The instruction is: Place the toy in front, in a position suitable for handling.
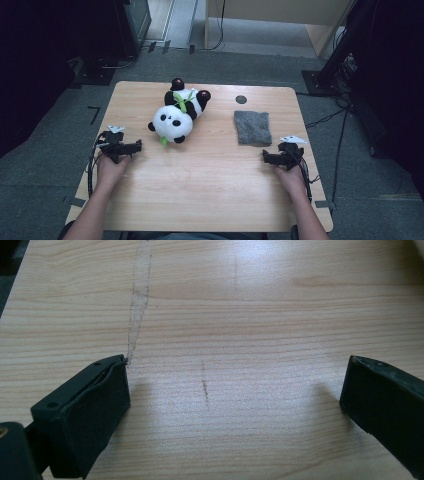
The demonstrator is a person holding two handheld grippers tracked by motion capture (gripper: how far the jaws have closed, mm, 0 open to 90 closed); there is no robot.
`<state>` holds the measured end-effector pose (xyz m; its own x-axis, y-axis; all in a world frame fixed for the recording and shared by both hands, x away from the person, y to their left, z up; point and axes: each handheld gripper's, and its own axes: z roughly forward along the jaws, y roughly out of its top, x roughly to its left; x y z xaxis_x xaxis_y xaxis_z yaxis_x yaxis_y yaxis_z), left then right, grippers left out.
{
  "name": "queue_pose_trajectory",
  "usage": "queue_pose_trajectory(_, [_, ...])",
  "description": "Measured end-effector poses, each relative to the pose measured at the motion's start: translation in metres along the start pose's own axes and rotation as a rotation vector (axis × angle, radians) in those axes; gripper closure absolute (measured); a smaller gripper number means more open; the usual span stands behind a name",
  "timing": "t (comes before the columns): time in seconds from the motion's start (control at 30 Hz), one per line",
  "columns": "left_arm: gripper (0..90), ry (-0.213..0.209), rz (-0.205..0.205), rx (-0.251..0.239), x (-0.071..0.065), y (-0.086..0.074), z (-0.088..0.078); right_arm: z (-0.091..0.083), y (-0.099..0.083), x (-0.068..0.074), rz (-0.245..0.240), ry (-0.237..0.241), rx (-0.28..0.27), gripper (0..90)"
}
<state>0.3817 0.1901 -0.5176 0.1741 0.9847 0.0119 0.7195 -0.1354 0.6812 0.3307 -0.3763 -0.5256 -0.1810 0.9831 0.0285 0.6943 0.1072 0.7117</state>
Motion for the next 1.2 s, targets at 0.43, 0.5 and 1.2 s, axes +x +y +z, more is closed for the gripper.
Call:
queue_pose_trajectory(0.43, [0.0, -0.049, 0.053, 0.000, 0.0020, 0.0027, 0.0024, 0.0001, 0.0001, -0.0002, -0.001, 0.002, 0.000, 0.0])
queue_pose_trajectory(0.5, [0.0, -0.050, 0.054, 0.000, 0.0021, 0.0028, 0.0024, 0.0002, 0.0001, -0.0003, -0.002, 0.003, 0.000, 0.0])
queue_pose_trajectory(1.2, [14.7, -0.078, 0.041, 0.016, 0.0003, 0.0066, -0.0037, 0.0002, 0.0003, -0.0003, -0.002, 0.006, 0.001, 0.0])
